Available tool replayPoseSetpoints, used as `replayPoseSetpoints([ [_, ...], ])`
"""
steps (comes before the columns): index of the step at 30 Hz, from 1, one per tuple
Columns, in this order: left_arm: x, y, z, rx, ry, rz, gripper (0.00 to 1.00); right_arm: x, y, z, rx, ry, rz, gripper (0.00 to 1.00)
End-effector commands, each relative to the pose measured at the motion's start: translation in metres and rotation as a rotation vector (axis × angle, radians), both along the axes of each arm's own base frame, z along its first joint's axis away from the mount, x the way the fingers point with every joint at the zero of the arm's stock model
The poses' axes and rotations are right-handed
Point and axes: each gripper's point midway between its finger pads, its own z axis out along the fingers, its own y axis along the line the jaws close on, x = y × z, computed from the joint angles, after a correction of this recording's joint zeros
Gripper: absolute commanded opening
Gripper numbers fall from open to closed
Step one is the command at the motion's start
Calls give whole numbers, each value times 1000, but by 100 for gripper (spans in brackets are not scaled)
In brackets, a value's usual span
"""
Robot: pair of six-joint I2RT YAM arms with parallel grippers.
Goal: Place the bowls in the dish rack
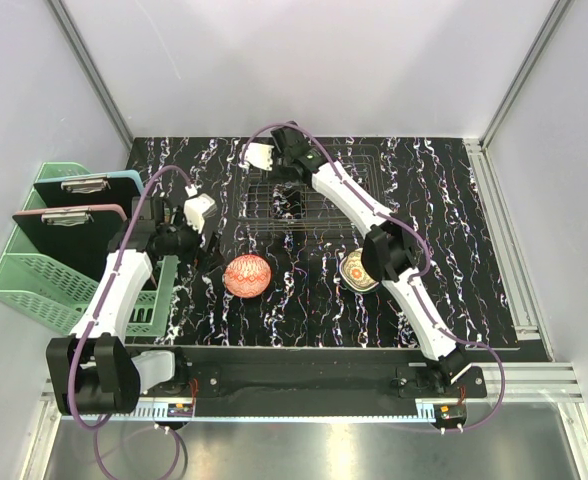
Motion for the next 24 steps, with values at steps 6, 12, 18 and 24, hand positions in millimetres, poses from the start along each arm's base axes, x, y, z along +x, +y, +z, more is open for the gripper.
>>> replayPoseSetpoints([
  [6, 3, -1, 7, -24, -65, -24, 99, 29, -1, 110, 182, -330, -161, 0],
  [12, 4, -2, 7, -32, -66, -25, 99, 14, -2, 106, 183, -279, -117, 0],
  [18, 2, 0, 5, -29, -64, -21, 99, 11, -5, 108, 195, -272, -145, 0],
  [24, 0, 0, 2, -35, -55, -23, 99, 9, -15, 126, 213, -301, -186, 0],
])
